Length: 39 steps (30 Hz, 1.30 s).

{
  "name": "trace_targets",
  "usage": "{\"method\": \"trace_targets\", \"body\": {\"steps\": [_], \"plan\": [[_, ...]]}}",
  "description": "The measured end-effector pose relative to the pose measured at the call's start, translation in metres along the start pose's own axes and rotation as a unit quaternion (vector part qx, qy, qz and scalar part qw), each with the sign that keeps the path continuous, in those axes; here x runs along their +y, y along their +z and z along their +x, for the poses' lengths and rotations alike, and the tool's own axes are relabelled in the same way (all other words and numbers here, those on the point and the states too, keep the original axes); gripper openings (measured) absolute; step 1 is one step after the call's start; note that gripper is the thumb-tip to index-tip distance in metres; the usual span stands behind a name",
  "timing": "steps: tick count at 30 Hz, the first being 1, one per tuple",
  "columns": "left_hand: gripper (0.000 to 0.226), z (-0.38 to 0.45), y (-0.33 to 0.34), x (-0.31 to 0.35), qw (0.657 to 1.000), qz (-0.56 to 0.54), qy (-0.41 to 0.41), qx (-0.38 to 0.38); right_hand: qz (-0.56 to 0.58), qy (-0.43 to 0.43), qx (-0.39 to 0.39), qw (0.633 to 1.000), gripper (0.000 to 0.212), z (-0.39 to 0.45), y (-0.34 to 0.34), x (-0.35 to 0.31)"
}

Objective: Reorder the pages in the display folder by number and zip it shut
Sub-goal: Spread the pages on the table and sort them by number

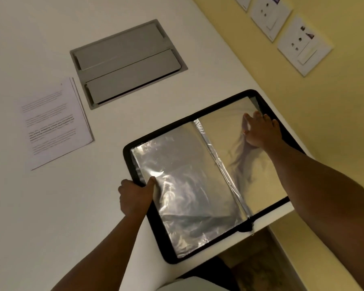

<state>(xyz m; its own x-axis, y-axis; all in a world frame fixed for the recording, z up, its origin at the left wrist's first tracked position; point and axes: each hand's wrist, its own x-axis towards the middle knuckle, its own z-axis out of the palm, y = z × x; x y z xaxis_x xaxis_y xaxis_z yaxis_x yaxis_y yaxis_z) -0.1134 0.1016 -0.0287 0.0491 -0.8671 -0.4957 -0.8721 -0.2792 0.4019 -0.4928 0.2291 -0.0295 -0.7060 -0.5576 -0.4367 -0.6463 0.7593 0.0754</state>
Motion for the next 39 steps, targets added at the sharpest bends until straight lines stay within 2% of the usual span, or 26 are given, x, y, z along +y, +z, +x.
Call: {"method": "trace_targets", "body": {"steps": [2, 4, 6, 7, 8, 10, 12, 14, 18, 22, 26, 29, 33, 37, 39], "plan": [[0.07, -0.002, 0.003, 0.005, 1.0, -0.001, 0.001, -0.002, -0.005, 0.016, 0.057, 0.998, 0.059, -0.001, 0.0, 0.002], [0.058, 0.0, 0.005, 0.005, 1.0, -0.015, 0.005, -0.009, 0.002, 0.007, 0.167, 0.986, 0.054, -0.013, 0.001, -0.008], [0.037, 0.003, 0.005, 0.001, 0.999, -0.036, 0.003, -0.016, 0.08, -0.046, 0.264, 0.96, 0.05, -0.039, 0.007, -0.037], [0.03, 0.005, 0.004, -0.001, 0.999, -0.044, 0.003, -0.018, 0.135, -0.086, 0.286, 0.945, 0.05, -0.058, 0.012, -0.058], [0.028, 0.006, 0.003, -0.005, 0.998, -0.05, 0.011, -0.021, 0.177, -0.131, 0.285, 0.933, 0.05, -0.079, 0.02, -0.079], [0.029, 0.007, 0.001, -0.011, 0.998, -0.043, 0.046, -0.031, 0.208, -0.209, 0.223, 0.929, 0.051, -0.123, 0.039, -0.12], [0.032, 0.006, -0.003, -0.015, 0.995, -0.033, 0.081, -0.045, 0.19, -0.246, 0.164, 0.936, 0.055, -0.16, 0.057, -0.151], [0.038, 0.006, -0.006, -0.018, 0.993, -0.029, 0.097, -0.06, 0.187, -0.255, 0.142, 0.938, 0.06, -0.187, 0.075, -0.168], [0.05, 0.004, -0.008, -0.024, 0.987, -0.011, 0.141, -0.081, 0.17, -0.29, 0.088, 0.938, 0.077, -0.213, 0.103, -0.174], [0.064, -0.006, -0.007, -0.037, 0.97, 0.072, 0.223, -0.062, 0.127, -0.318, 0.056, 0.938, 0.093, -0.22, 0.116, -0.164], [0.057, -0.022, -0.004, -0.052, 0.928, 0.195, 0.317, -0.023, 0.093, -0.323, 0.029, 0.941, 0.103, -0.233, 0.123, -0.151], [0.056, -0.035, -0.001, -0.063, 0.913, 0.232, 0.336, -0.012, 0.069, -0.325, 0.048, 0.942, 0.093, -0.243, 0.128, -0.142], [0.061, -0.05, 0.003, -0.075, 0.909, 0.247, 0.336, -0.015, 0.094, -0.306, 0.076, 0.944, 0.077, -0.252, 0.129, -0.14], [0.062, -0.062, 0.003, -0.08, 0.91, 0.24, 0.336, -0.033, 0.081, -0.259, 0.134, 0.953, 0.047, -0.258, 0.119, -0.145], [0.057, -0.068, 0.003, -0.083, 0.911, 0.228, 0.34, -0.041, 0.068, -0.236, 0.138, 0.96, 0.032, -0.26, 0.107, -0.146]]}}
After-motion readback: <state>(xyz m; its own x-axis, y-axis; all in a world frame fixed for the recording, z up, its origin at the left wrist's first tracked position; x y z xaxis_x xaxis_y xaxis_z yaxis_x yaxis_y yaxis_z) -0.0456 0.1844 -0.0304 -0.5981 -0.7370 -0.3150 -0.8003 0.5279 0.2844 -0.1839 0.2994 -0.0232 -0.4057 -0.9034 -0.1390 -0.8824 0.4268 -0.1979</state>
